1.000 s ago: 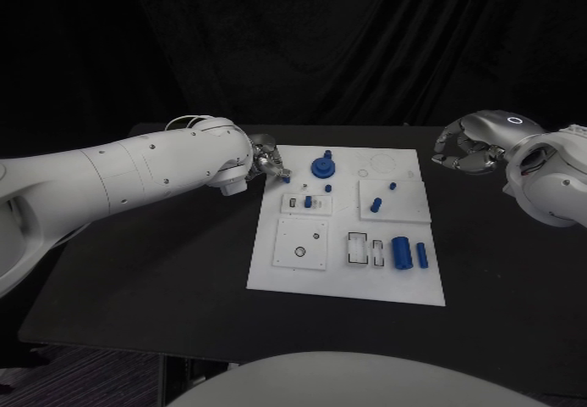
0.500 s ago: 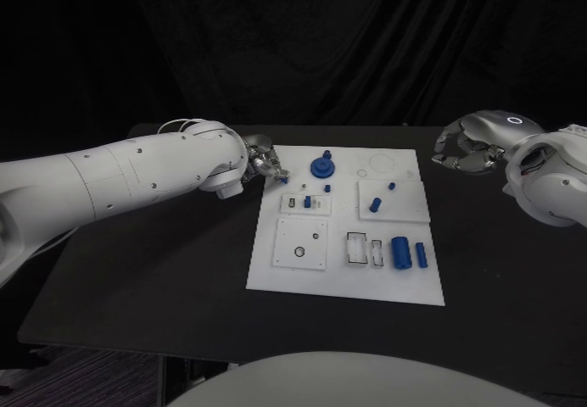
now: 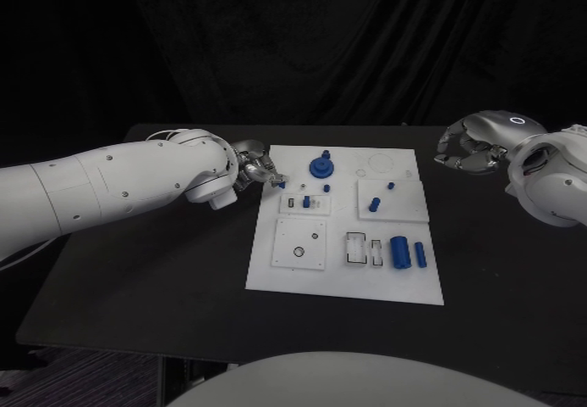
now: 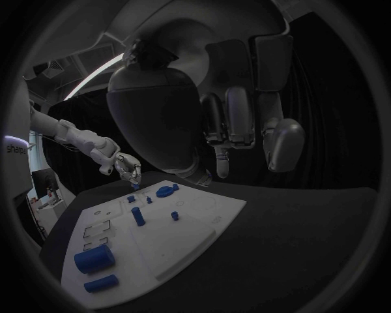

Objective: Assemble the parts on the task board

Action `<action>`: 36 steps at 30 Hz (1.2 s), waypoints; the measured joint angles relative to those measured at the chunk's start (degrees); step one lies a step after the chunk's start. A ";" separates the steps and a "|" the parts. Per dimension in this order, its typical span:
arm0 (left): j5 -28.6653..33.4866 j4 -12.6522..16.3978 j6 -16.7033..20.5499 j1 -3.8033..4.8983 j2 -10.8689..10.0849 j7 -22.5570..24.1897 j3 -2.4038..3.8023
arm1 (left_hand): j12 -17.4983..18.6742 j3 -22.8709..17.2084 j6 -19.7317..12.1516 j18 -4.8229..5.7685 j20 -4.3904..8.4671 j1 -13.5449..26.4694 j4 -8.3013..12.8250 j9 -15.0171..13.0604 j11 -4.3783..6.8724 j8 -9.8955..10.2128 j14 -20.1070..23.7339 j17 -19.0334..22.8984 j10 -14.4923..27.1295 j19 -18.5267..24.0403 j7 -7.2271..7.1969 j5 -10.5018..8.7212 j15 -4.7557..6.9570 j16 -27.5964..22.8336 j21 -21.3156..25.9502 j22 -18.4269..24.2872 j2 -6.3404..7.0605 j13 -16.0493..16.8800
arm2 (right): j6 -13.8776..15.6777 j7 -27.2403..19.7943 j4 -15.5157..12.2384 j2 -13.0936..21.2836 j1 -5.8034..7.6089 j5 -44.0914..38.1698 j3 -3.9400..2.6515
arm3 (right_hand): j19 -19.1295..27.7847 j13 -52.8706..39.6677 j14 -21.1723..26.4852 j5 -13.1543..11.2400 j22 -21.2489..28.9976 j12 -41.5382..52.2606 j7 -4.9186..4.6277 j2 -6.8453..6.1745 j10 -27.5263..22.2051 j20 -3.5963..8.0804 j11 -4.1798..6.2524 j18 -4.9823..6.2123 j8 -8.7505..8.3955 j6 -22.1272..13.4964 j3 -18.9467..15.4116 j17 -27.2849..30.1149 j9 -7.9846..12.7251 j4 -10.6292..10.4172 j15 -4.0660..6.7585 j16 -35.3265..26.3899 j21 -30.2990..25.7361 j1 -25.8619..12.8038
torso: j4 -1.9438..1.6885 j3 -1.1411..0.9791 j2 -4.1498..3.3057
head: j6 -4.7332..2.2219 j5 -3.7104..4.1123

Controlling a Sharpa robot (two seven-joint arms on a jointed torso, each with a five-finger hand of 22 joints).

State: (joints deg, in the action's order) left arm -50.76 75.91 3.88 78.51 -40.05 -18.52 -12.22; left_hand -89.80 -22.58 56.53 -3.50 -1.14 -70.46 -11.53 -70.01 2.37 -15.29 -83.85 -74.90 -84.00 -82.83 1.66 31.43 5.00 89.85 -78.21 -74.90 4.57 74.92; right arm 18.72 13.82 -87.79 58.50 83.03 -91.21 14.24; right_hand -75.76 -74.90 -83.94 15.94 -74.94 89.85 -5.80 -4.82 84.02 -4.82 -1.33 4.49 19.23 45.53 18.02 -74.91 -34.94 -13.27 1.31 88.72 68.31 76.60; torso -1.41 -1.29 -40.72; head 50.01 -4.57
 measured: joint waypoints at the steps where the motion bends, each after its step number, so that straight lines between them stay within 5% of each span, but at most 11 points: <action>1: 0.22 0.75 0.17 0.00 -0.30 -0.16 0.00 | 0.00 0.00 0.01 0.00 0.00 0.00 0.00 0.02 0.00 0.09 0.00 0.00 0.00 0.00 0.00 0.00 0.00 0.00 0.00 0.00 0.00 0.00 | -0.01 0.03 0.00 0.00 -0.02 0.00 0.00 | 0.00 0.00 0.00 0.00 0.00 0.00 0.00 0.00 0.00 0.00 0.00 0.00 0.00 0.00 0.00 0.00 0.00 0.00 0.00 0.00 0.00 0.00 | 0.00 0.01 -0.01 | 0.00 -0.03; 12: 1.10 3.77 0.57 0.00 -1.09 -1.43 0.00 | 0.00 -0.47 0.32 0.00 0.00 0.16 -0.15 0.11 0.00 0.21 0.00 0.00 0.00 0.00 0.08 0.17 0.00 0.00 0.00 0.00 0.15 0.00 | -0.06 0.17 0.00 -0.03 -0.16 0.00 0.00 | 0.00 -0.05 0.00 0.00 0.00 0.00 0.00 0.00 0.00 0.00 0.00 0.00 0.00 0.00 0.00 0.00 -0.01 0.00 0.00 0.00 0.00 0.00 | -0.03 0.02 -0.03 | 0.00 -0.36; 24: 1.29 3.48 0.13 -0.06 0.05 -2.36 0.00 | 0.00 -0.74 0.42 0.00 -0.04 0.31 0.06 0.21 0.00 0.21 0.00 0.00 0.00 0.03 0.18 0.83 0.00 0.00 0.04 0.00 0.29 0.00 | -0.07 0.21 -0.02 -0.01 -0.20 0.00 0.00 | 0.00 -0.04 0.00 0.00 0.01 0.00 0.00 0.10 0.00 0.00 0.00 0.00 0.00 0.00 0.17 0.00 0.04 0.17 0.00 0.00 0.00 0.10 | 0.07 0.03 0.01 | 0.00 -0.51; 36: 1.34 3.09 -0.61 -1.05 0.56 -3.08 0.00 | 0.00 -1.02 0.52 -0.01 -0.21 0.31 0.08 0.24 0.00 0.43 0.00 -0.05 0.00 0.20 0.28 0.83 0.00 0.00 0.23 0.00 0.29 0.00 | -0.10 0.21 -0.02 -0.04 -0.22 0.00 0.00 | 0.00 -0.03 0.00 0.00 0.02 0.00 0.00 0.23 0.00 0.00 0.00 0.00 0.00 0.00 0.24 0.00 0.08 0.25 0.00 0.00 0.01 0.23 | 0.08 -0.01 -0.03 | 0.00 -0.55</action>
State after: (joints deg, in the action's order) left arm -49.42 79.00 3.27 77.45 -39.49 -21.60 -12.22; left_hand -89.80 -23.60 57.05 -3.50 -1.35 -70.15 -11.45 -69.77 2.37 -14.85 -83.85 -74.95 -84.00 -82.63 1.94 32.25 5.00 89.85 -77.98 -74.90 4.87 74.92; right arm 18.62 14.04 -87.81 58.46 82.80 -91.21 14.24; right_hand -75.76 -74.93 -83.94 15.94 -74.93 89.85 -5.80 -4.59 84.02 -4.82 -1.33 4.50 19.23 45.53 18.27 -74.90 -34.86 -13.02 1.31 88.72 68.32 76.84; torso -1.33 -1.30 -40.74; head 50.01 -5.13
